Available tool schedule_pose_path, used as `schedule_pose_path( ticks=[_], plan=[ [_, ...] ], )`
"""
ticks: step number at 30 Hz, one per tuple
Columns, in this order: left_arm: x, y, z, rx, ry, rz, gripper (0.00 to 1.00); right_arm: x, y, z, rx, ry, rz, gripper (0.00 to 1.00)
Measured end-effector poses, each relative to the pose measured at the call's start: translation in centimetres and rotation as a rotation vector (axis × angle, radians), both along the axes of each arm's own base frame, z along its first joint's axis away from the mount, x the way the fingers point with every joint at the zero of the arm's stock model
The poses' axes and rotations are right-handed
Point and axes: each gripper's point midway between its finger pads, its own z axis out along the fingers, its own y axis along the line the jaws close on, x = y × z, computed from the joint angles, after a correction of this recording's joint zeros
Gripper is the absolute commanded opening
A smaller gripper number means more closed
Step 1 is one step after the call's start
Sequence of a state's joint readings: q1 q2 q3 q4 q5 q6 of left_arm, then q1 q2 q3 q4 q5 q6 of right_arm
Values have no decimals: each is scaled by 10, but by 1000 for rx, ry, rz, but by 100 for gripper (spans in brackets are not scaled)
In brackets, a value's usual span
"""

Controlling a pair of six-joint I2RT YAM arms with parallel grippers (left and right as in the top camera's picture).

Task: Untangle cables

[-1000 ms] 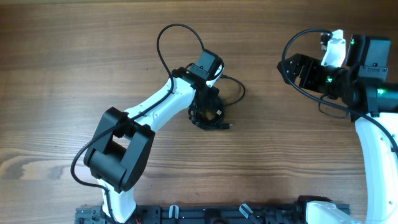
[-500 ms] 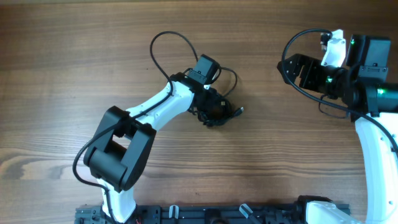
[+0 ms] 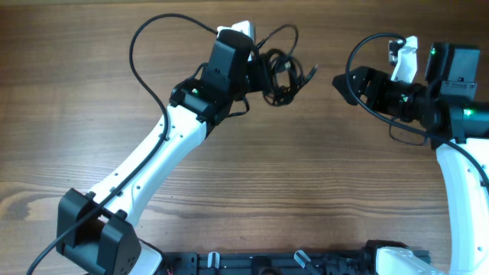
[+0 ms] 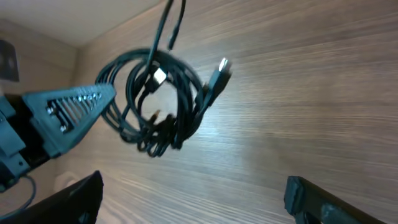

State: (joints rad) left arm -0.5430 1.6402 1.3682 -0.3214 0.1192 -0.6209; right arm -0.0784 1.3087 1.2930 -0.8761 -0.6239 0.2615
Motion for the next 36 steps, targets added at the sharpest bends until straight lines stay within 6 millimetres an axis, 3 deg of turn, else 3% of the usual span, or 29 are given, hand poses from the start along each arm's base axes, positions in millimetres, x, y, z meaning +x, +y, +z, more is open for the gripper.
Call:
schedule_pose_path(
  ticks=[2,3,8,16,18,20,23,28,31,33,36],
  plan=[
    [7,-5,14,-70,-31,24,4,-1,2,1,22,8,-2,64],
    [9,-6,19,-99,-36,37,4,0,3,2,33,11,-8,59],
    [9,-13,27,-199,2,58,4,13,9,6,110,27,-48,52],
    [0,-25,27,-217,23,22,4,33,69,-23,218,149,42,45],
    [0,-24,26,-214,26,23,4,34,81,-32,233,189,54,38],
    [-1,-24,25,-212,30,24,4,41,85,-44,243,221,47,23],
    [-1,-24,25,-211,31,24,4,48,86,-49,254,226,36,4],
    [-1,-23,23,-205,37,27,4,46,86,-50,243,224,51,4],
    [-4,-6,2,-117,91,103,4,34,81,-56,225,254,88,4],
    [-5,12,-13,-36,120,179,4,20,64,-54,243,279,112,4],
    [-5,24,-20,5,137,221,4,10,34,-22,368,208,145,4]
  ],
)
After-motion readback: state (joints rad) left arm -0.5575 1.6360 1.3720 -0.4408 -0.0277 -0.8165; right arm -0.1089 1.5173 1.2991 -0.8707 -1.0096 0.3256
